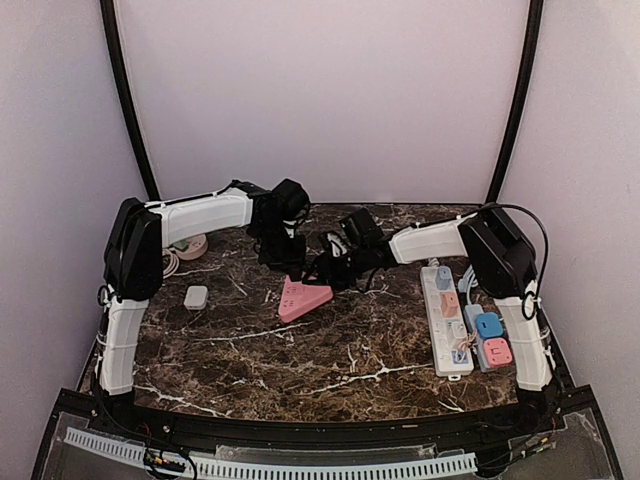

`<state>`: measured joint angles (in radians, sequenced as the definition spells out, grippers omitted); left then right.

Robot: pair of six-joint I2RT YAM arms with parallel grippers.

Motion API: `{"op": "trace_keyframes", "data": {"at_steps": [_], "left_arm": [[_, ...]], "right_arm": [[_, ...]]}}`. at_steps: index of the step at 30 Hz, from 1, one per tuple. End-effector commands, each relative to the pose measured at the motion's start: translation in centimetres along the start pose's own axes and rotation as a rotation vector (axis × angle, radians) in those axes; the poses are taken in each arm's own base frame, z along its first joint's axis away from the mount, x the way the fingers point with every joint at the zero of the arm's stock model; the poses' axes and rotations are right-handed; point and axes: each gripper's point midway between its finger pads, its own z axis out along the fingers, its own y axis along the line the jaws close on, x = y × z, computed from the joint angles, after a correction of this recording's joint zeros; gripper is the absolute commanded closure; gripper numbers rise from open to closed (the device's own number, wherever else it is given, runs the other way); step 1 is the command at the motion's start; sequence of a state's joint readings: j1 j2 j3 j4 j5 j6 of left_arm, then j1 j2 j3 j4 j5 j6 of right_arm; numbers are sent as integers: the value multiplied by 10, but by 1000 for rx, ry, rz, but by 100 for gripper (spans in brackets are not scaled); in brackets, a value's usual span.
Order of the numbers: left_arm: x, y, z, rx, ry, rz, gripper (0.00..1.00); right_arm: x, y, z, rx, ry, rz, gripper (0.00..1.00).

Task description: Pull the plug off the socket

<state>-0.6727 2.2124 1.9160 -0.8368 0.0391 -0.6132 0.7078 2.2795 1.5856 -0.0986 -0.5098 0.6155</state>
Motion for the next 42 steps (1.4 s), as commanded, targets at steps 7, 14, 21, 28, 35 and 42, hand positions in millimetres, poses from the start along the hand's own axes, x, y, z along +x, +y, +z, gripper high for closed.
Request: {"op": "trace_keyframes", "data": {"at_steps": [7,14,21,28,35,42], "left_arm": [[-14,-28,-55,126,-148,18,94],[-14,-32,-67,169,-191,28,94],[-17,-34,-80,191,-234,28,94],[-23,-42,-99,240,-306,60,94],[-14,-38,-92,197,-315,78,95],[-3,0,-86,46,-294,15,95]], "right_arm": [[23,-31,-4,195,57,55,61],[30,-41,-1,300,72,18,65],[39,-50,3,353,93,7,65],[47,-65,3,418,114,4,66],[49,-67,5,413,117,11,66],[28,-43,-9,366,58,-27,64]]}}
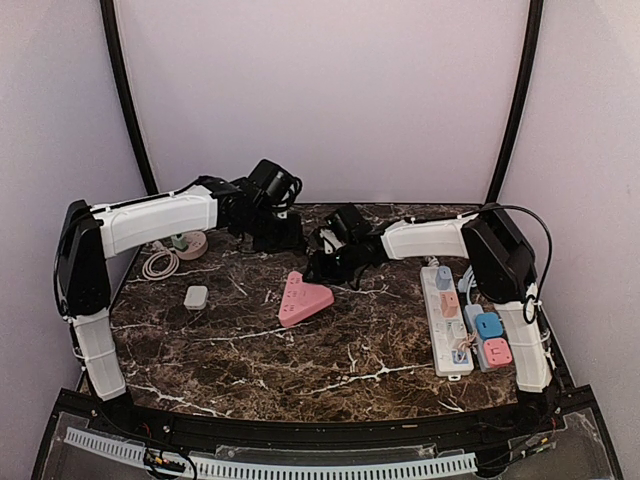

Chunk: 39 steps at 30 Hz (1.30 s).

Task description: Pull the plug off the socket

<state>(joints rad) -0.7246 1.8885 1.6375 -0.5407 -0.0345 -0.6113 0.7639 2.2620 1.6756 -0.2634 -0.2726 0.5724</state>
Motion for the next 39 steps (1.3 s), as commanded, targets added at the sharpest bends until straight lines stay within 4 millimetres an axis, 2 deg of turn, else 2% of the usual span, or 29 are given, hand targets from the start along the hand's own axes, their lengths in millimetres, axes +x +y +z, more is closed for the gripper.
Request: {"op": "trace_keyframes", "data": {"at_steps": [1,5,8,9,10,11,12,13,14,15,19,23,27,29,33,39], "left_arm": [[8,31,-12,-115,3,-24,95],[9,47,-21,-120,-5,-80,94],[16,69,-26,-117,1,-148,94],[14,72,-33,-103,-13,-177,94],[20,84,-29,-90,2,-209,94],[19,86,-35,-61,-9,-240,94],[24,98,-31,-37,3,-276,94],[19,107,-37,-25,-18,-311,94],[25,111,-34,-2,-10,-324,93],[20,117,-39,12,-27,-335,92],[19,131,-37,45,-25,-345,90],[11,146,-31,110,-21,-380,89],[-4,140,-24,232,-29,-363,88],[-5,138,-20,273,-9,-369,88],[1,151,-3,286,47,-407,87],[13,177,5,235,86,-449,84]], "right_arm": [[33,-37,-2,146,100,8,63],[6,-12,-24,86,21,-42,56],[-14,6,-45,59,-41,-81,50],[-20,11,-52,53,-60,-94,48],[-25,16,-60,48,-80,-105,46],[-30,20,-66,42,-97,-114,45],[-34,24,-73,35,-112,-123,43],[-37,28,-78,27,-124,-129,41],[-40,31,-84,20,-135,-135,40],[-43,35,-90,11,-143,-140,39],[-46,43,-109,-4,-171,-151,36],[-43,41,-128,11,-198,-156,34],[-36,27,-140,46,-210,-139,34],[-34,16,-146,64,-217,-122,34],[-30,-3,-154,88,-225,-88,34],[-24,-12,-153,91,-218,-68,34]]}}
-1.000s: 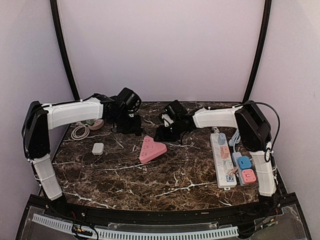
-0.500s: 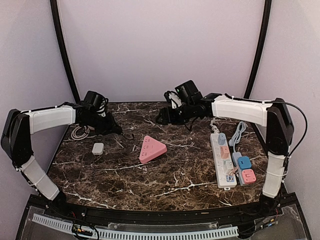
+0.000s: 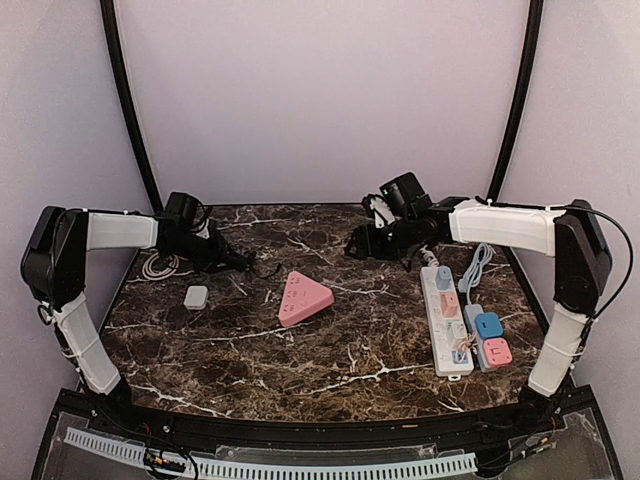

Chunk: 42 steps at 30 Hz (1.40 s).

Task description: Pull the plug off the socket

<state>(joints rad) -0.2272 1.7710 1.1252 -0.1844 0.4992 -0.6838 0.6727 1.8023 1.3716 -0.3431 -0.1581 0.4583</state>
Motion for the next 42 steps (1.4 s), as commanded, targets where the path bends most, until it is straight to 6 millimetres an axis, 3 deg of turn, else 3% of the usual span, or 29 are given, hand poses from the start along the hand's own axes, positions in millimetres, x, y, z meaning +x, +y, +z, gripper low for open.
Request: {"op": "trace_keyframes", "data": {"at_steps": [1,12,22,29,38,42], "left_arm": [[-7,7,-9,14,2,2,84],[-5,56,-5,-116,39,-29,80],[-13,71,-5,-155,26,-31,68],[-19,85,-10,-231,14,-21,48],[-27,90,-17,-299,-1,-8,43],[-30,79,-25,-287,-19,12,40]], "right_arm": [[-11,7,-10,-25,-56,4,34],[-8,8,-4,-41,-42,14,34],[-5,6,-4,-35,-36,15,34],[-4,5,-5,-31,-33,11,34],[0,-5,-12,14,-30,12,34],[6,-20,-19,52,-33,35,34]]}}
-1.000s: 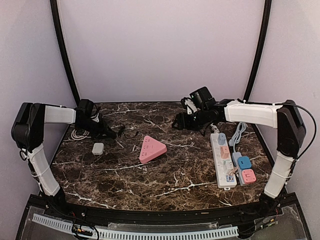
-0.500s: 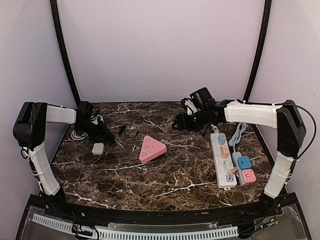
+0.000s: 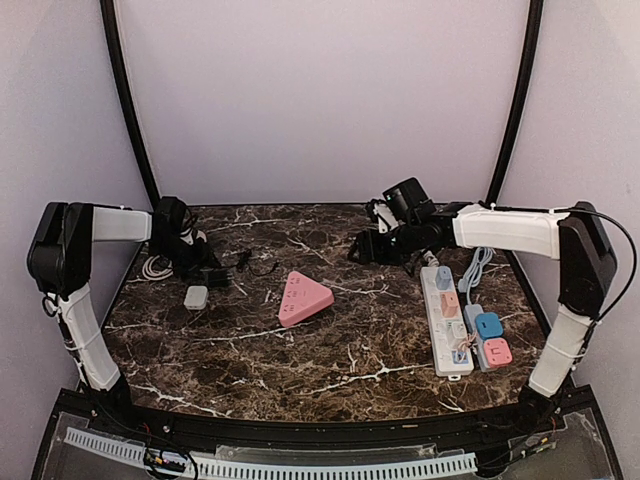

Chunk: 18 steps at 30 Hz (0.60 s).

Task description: Pull the plug off the socket

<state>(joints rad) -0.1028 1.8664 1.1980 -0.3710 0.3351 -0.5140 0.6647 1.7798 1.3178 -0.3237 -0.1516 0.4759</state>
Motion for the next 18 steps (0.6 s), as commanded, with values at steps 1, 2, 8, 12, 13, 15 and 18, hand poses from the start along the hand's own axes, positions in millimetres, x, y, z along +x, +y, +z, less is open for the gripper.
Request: {"op": "trace_keyframes", "data": {"at_steps": [1,2,8,12,13,15,18], "left_arm": [[-3,-7,-18,-15,-19,32,38],[-4,-11,-23,-10,-29,40,36],[9,-45,-38,19,-46,112,21],[23,-72,-45,38,-59,164,16],[28,-82,-44,49,-56,180,16],[37,-97,-45,73,-53,198,16],[54,-126,-43,115,-32,229,16]], "right_arm": [[-2,-15,-20,47,-39,16,34],[-1,-19,-23,58,-45,24,33],[12,-68,-42,194,-53,100,33],[22,-105,-64,372,-66,109,31],[25,-113,-70,411,-65,108,31],[30,-129,-80,496,-59,104,30],[35,-150,-89,586,-41,101,29]]}}
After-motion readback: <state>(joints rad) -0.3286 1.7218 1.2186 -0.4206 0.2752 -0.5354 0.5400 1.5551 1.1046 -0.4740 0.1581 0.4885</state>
